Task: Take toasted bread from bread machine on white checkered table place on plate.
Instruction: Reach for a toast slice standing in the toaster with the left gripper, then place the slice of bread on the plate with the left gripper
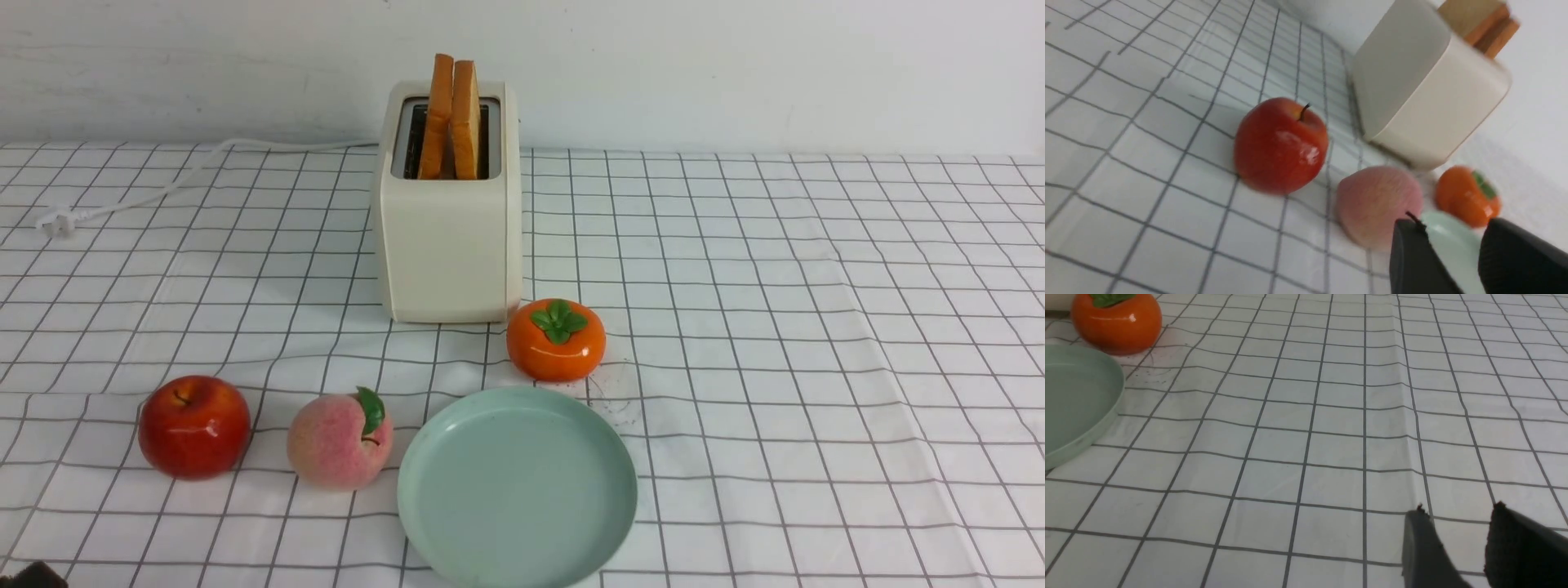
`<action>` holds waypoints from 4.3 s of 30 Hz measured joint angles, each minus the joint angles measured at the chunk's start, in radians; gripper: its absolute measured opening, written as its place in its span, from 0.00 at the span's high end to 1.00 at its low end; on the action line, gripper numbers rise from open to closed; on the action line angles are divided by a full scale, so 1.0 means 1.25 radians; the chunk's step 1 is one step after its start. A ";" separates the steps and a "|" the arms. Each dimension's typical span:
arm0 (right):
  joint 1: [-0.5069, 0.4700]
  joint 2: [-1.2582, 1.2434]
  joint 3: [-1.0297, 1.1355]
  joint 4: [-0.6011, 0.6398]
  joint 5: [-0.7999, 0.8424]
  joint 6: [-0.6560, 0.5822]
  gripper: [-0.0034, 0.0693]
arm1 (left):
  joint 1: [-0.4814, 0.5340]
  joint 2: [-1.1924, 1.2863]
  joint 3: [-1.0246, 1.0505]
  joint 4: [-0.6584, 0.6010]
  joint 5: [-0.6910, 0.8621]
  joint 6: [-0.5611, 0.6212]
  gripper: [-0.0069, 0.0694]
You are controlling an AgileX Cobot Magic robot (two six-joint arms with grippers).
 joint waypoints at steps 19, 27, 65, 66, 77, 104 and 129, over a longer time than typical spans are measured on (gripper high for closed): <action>0.000 0.000 0.008 0.191 -0.142 0.103 0.62 | -0.006 0.000 -0.115 -0.136 -0.076 -0.012 0.79; 0.001 0.001 -0.043 0.424 -0.254 0.174 0.69 | -0.006 0.238 -0.323 -0.049 0.033 0.094 0.93; 0.026 0.551 -0.794 0.289 0.524 -0.144 0.93 | -0.196 1.565 -1.525 0.189 0.502 0.275 0.42; 0.026 0.551 -0.794 0.289 0.511 -0.144 0.93 | -0.196 1.565 -1.526 0.203 0.470 0.274 0.43; 0.026 0.551 -0.794 0.295 0.479 -0.147 0.92 | -0.196 1.618 -1.526 0.227 0.336 0.315 0.44; 0.026 0.551 -0.794 0.341 0.479 -0.147 0.90 | -0.196 1.660 -1.524 0.279 0.113 0.307 0.78; 0.026 0.551 -0.815 0.540 0.332 -0.364 0.96 | -0.196 1.036 -0.978 -0.421 0.500 0.617 0.78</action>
